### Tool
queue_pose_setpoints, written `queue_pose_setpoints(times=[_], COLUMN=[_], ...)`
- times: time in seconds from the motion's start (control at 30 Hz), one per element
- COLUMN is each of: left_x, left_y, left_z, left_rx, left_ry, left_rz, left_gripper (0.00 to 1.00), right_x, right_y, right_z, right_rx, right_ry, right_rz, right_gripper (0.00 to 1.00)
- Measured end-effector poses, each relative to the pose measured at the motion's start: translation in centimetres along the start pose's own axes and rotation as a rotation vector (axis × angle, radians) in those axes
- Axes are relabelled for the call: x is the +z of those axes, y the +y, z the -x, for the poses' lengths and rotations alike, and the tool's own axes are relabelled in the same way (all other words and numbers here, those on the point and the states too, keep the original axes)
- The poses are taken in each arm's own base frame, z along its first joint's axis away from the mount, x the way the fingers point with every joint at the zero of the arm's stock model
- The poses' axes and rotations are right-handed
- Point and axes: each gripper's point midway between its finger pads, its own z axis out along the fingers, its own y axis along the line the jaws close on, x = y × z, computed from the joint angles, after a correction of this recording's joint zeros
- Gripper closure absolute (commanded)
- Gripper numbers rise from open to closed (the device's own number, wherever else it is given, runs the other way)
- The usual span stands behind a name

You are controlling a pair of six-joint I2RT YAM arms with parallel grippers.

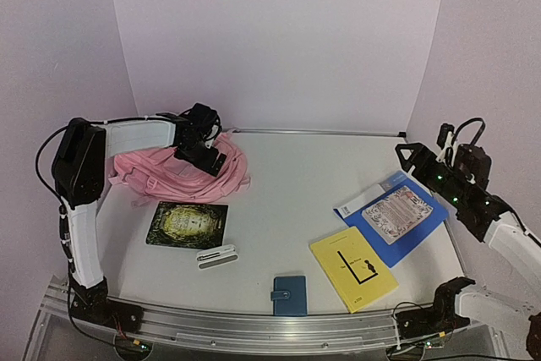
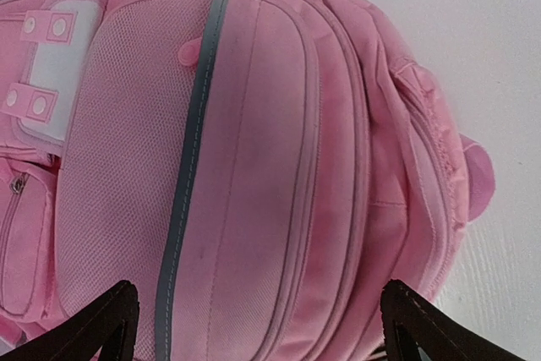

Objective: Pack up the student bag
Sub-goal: Pick up the student bag at the center of the board.

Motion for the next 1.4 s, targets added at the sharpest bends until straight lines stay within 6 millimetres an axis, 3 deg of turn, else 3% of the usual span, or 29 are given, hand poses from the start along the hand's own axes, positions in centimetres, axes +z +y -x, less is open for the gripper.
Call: queue_pose_setpoints(times=[0.17, 0.3, 0.5, 0.6, 0.87, 1.03, 1.23, 1.4], left_x=[2.7, 4.1, 4.1, 4.1, 3.7, 0.7, -6.7, -11.9], left_y=[0.8, 1.5, 1.7, 1.7, 2.2, 2.7, 3.5, 1.9], left_z=[-0.4, -0.5, -0.1, -0.1, 0.8, 3.3, 7.9, 8.5], left_rx=[0.084, 0.131, 0.183, 0.215, 0.259, 0.234, 0.16, 0.131], left_ry=[0.037, 0.055, 0.049, 0.051, 0.038, -0.012, -0.143, -0.218], left_rz=[0.129, 0.222, 0.26, 0.268, 0.294, 0.264, 0.174, 0.011], left_gripper=[0.08, 0.25, 0.79, 0.97, 1.0, 1.0, 1.0, 1.0], right_x=[-0.2, -0.2, -0.5, -0.6, -0.4, -0.3, -0.2, 0.0], right_y=[0.1, -0.3, -0.2, -0.2, -0.7, -1.0, -1.1, -1.1], right_z=[0.1, -0.5, -0.3, -0.2, -0.8, -1.1, -1.2, -1.6], right_rx=[-0.008, -0.011, -0.018, -0.025, -0.04, -0.039, -0.039, -0.039], right_ry=[-0.006, 0.009, 0.001, -0.002, 0.019, 0.032, 0.037, 0.054], right_rz=[0.004, -0.006, -0.003, -0.004, -0.025, -0.038, -0.04, -0.036], right_gripper=[0.16, 0.16, 0.15, 0.15, 0.14, 0.15, 0.15, 0.15])
